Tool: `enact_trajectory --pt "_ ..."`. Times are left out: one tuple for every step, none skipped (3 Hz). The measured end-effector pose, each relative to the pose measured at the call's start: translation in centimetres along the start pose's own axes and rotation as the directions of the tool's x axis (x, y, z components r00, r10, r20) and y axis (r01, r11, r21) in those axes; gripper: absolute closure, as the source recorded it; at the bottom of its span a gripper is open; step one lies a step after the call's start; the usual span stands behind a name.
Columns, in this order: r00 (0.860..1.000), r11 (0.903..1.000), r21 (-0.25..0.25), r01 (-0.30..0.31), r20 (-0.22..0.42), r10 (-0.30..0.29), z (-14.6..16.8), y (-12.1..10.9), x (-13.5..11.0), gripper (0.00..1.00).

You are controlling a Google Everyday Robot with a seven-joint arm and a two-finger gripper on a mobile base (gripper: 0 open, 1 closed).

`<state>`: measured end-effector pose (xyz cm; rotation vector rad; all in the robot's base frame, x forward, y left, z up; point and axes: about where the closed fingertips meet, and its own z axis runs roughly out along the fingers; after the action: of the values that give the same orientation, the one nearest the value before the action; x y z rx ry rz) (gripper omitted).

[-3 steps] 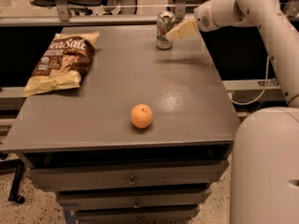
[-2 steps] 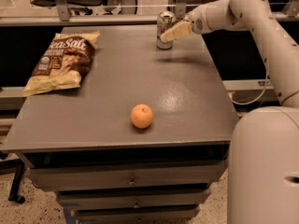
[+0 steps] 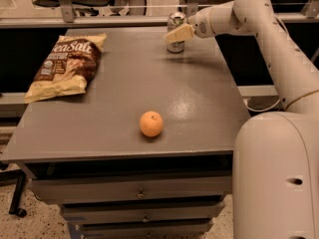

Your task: Move 7up can near orange

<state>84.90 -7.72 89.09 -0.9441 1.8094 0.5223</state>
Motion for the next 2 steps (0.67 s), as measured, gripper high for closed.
enact_trajectory --pt "1.0 1.0 -0.001 0.004 -0.006 -0.004 0.3 0.1 0.14 0.41" --pt "1.0 1.0 0.002 -0.005 -0.009 0.005 -0.42 0.15 0.39 0.64"
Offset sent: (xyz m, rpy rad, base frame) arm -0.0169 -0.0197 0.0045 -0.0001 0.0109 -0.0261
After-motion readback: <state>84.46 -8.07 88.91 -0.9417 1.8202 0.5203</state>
